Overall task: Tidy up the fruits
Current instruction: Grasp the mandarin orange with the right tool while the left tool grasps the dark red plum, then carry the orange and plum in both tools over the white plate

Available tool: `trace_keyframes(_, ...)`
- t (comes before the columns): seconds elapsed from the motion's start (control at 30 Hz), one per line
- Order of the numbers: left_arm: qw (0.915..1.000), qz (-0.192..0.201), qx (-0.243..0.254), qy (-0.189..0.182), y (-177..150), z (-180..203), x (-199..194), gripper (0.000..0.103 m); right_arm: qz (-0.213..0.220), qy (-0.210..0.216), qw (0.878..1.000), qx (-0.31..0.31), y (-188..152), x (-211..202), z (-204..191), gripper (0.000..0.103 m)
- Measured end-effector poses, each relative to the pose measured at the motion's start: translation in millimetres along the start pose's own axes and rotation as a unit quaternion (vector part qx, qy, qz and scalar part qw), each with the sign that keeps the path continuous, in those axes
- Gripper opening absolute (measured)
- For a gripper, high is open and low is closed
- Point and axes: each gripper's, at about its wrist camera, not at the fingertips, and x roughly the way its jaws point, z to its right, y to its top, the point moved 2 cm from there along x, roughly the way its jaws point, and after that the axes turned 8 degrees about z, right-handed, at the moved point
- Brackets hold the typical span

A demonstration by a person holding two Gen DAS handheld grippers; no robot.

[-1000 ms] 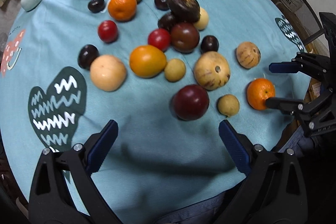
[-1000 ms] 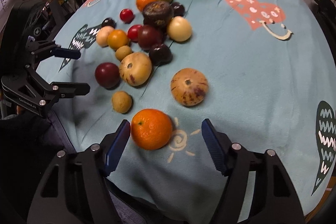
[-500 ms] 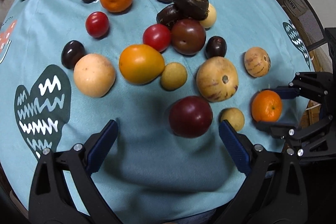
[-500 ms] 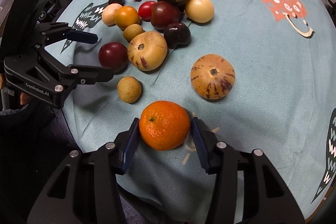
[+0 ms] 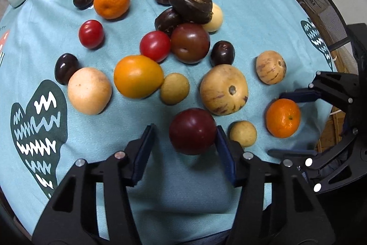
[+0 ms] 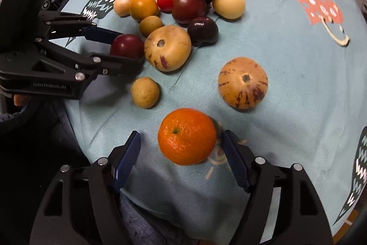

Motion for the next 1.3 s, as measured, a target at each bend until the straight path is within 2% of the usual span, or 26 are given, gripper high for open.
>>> trace_keyframes(0.07, 1.0, 0.001, -0.005, -0.003, 1.0, -0.1, 0.3, 0.054, 0.013, 0.012, 1.0, 0.019, 1.0, -3.8, 4.4, 0.073)
trace_keyframes(0.13, 1.0, 0.002, -0.005, -0.004, 0.5, -1.9, -0.6, 0.053, 0.013, 0.002, 1.0, 0.018, 2.0, -3.8, 6.7, 0.069)
trace_keyframes(0.17, 1.0, 0.002, -0.003, -0.006, 0.9, -1.0, -0.6, 0.05, 0.002, 0.005, 1.0, 0.017, 1.1, -1.1, 7.5, 0.059)
trace_keyframes(0.2, 0.9999, 0.003, -0.001, -0.013, 1.4, 0.7, -0.7, 0.039, 0.001, 0.003, 1.0, 0.016, 0.5, -0.8, 8.9, 0.051)
trace_keyframes(0.27, 0.9999, 0.003, 0.004, -0.013, 1.4, 4.3, 0.2, 0.039, 0.001, 0.007, 1.0, 0.012, 0.2, -1.8, 6.9, 0.045)
trace_keyframes(0.5, 0.9999, 0.003, -0.001, -0.011, 0.9, 1.0, -3.0, 0.039, 0.008, 0.026, 0.999, 0.032, -4.8, -16.5, 15.0, 0.044)
trace_keyframes(0.7, 0.9998, 0.016, -0.008, -0.005, 2.1, -6.5, -17.2, 0.039, 0.035, 0.036, 0.998, 0.039, 5.5, -25.8, 12.4, 0.044)
trace_keyframes(0.9, 0.9993, 0.033, -0.016, 0.004, 14.1, -7.1, -27.7, 0.039, 0.071, 0.041, 0.997, 0.017, 40.0, -27.5, -3.1, 0.044)
trace_keyframes(1.0, 0.9986, 0.042, -0.028, 0.014, 24.2, -12.3, -33.4, 0.039, 0.101, 0.043, 0.994, 0.005, 68.9, -28.7, -11.7, 0.045)
trace_keyframes(1.13, 0.9961, 0.059, -0.052, 0.04, 42.6, -23.8, -42.9, 0.039, 0.132, 0.045, 0.99, -0.003, 95.3, -39.0, -12.3, 0.045)
trace_keyframes(1.3, 0.993, 0.075, -0.061, 0.068, 61.7, -35.1, -53.1, 0.039, 0.149, 0.04, 0.988, 0.011, 117.4, -45.1, -3.0, 0.045)
